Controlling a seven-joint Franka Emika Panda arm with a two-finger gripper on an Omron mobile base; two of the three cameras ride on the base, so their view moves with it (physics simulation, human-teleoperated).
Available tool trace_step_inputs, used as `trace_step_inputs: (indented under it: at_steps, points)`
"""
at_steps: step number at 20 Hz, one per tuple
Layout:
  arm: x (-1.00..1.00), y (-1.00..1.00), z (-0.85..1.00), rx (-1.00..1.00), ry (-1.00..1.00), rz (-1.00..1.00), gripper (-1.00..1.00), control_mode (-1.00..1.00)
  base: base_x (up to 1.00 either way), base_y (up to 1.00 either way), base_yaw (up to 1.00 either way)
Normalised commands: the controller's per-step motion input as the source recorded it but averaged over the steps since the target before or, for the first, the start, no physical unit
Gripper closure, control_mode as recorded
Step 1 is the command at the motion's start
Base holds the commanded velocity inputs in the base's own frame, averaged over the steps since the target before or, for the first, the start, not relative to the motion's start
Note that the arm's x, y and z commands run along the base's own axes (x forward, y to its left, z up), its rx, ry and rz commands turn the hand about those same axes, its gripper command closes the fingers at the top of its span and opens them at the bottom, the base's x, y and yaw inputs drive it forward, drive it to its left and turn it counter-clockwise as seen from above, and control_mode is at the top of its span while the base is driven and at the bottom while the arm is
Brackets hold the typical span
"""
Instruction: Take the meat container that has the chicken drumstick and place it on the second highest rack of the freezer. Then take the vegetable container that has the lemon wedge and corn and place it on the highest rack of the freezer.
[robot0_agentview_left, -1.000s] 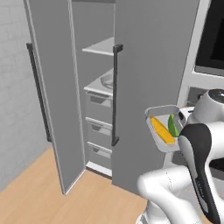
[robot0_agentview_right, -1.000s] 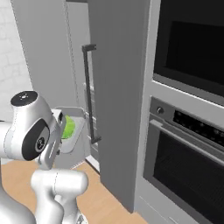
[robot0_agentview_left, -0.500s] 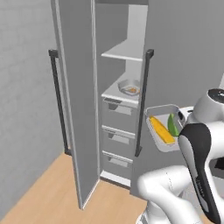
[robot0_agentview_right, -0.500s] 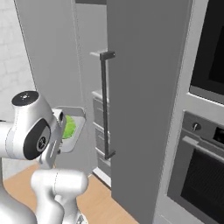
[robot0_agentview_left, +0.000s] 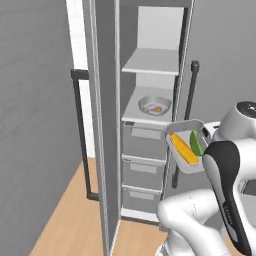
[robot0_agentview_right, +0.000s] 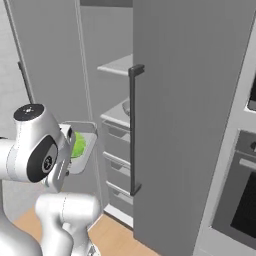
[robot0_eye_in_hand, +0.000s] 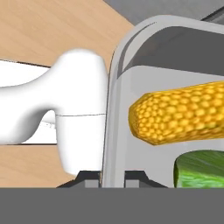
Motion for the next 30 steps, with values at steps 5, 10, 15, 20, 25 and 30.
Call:
trace_step_inputs:
  at_steps: [5,10,15,20,25,30]
  points:
    - [0.00,0.00,0.00,0.00,0.00,0.00,1.00,1.00,0.39,0.21,-0.35]
    - [0.00,0.00,0.00,0.00,0.00,0.00,1.00,1.00,0.71,0.22,-0.01]
    - [0.00,0.00,0.00,0.00,0.00,0.00,1.00,1.00,0.57,0.24,0.00]
    - [0.00,0.00,0.00,0.00,0.00,0.00,1.00,1.00,0.55,0.23,-0.02]
    - [0.00,0.00,0.00,0.00,0.00,0.00,1.00,1.00,0.68,0.21,-0.05]
    - [0.00,0.00,0.00,0.00,0.00,0.00,1.00,1.00,0.51,0.23,-0.05]
